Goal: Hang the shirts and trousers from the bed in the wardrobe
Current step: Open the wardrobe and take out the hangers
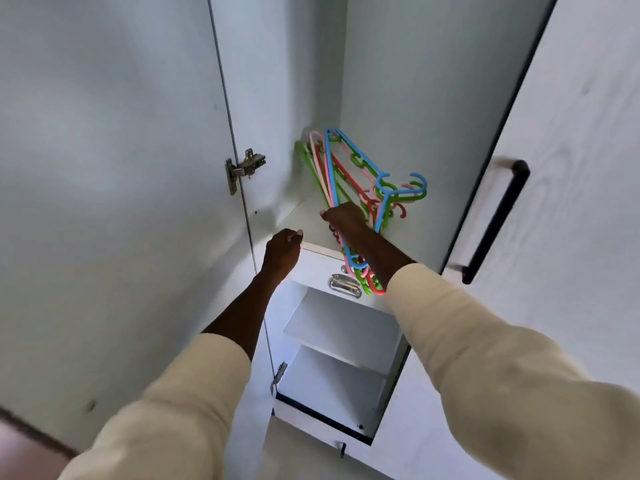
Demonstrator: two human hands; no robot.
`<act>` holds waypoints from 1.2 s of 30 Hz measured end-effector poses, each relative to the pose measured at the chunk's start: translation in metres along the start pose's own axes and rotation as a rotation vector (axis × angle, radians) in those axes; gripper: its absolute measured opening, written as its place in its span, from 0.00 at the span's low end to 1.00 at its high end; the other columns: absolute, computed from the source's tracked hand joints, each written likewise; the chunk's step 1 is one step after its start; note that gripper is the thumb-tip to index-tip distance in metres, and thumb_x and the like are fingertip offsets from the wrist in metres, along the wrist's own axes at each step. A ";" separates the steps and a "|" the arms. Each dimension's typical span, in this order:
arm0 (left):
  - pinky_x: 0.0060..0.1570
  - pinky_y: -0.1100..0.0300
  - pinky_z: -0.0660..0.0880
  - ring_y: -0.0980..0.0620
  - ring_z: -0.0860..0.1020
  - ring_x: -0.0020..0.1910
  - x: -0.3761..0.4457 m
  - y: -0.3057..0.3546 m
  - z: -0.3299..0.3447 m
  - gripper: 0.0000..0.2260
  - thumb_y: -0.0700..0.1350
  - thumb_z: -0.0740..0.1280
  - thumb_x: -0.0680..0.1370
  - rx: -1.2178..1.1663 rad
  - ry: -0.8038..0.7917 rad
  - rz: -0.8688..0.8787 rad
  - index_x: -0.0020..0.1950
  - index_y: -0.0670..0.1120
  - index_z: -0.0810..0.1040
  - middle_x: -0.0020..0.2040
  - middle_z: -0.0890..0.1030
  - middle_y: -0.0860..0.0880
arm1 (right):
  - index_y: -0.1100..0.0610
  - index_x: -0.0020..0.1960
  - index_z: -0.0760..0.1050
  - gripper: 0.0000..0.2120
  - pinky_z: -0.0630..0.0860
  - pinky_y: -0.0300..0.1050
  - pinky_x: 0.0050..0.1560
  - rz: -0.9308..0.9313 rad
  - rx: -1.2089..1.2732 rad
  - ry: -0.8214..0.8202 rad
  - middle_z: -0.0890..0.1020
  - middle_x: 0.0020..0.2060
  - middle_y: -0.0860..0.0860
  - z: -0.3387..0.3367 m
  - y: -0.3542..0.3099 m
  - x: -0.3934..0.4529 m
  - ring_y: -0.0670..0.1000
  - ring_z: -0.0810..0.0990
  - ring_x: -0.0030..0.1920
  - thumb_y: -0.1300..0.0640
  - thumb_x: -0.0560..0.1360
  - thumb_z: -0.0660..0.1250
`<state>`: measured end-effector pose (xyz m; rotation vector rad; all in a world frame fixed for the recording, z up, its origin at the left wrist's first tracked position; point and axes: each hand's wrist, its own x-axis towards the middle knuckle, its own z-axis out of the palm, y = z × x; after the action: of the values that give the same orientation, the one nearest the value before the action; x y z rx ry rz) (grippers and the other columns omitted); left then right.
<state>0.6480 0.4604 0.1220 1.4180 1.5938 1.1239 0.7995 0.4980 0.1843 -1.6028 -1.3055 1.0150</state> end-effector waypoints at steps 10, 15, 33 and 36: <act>0.51 0.44 0.80 0.40 0.82 0.48 -0.221 -0.005 -0.010 0.09 0.44 0.61 0.79 0.084 0.172 0.055 0.50 0.45 0.81 0.46 0.84 0.43 | 0.59 0.36 0.71 0.13 0.63 0.37 0.23 -0.145 0.282 -0.415 0.71 0.27 0.52 -0.029 0.019 -0.217 0.49 0.68 0.23 0.60 0.78 0.68; 0.41 0.59 0.70 0.45 0.80 0.44 -0.326 0.002 -0.036 0.08 0.42 0.61 0.80 0.291 0.391 0.173 0.45 0.46 0.78 0.43 0.82 0.47 | 0.60 0.45 0.74 0.05 0.65 0.36 0.22 -0.023 0.478 -0.466 0.71 0.29 0.52 -0.017 0.047 -0.301 0.46 0.68 0.22 0.64 0.80 0.63; 0.39 0.63 0.61 0.49 0.72 0.42 -0.430 -0.041 -0.156 0.08 0.42 0.63 0.81 0.181 0.549 0.353 0.48 0.37 0.76 0.46 0.78 0.41 | 0.58 0.47 0.69 0.08 0.64 0.39 0.22 -0.001 0.683 -0.325 0.68 0.28 0.51 0.035 0.101 -0.466 0.48 0.64 0.22 0.57 0.78 0.69; 0.42 0.62 0.64 0.50 0.74 0.45 -0.431 -0.038 -0.132 0.07 0.43 0.63 0.81 0.143 0.486 0.291 0.48 0.40 0.75 0.47 0.78 0.44 | 0.57 0.45 0.68 0.10 0.65 0.40 0.23 -0.014 0.637 -0.277 0.67 0.28 0.51 0.024 0.107 -0.480 0.48 0.64 0.22 0.56 0.78 0.68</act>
<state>0.5737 0.0139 0.1186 1.5891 1.8666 1.6507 0.7458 0.0131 0.1197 -0.9917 -1.0118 1.4991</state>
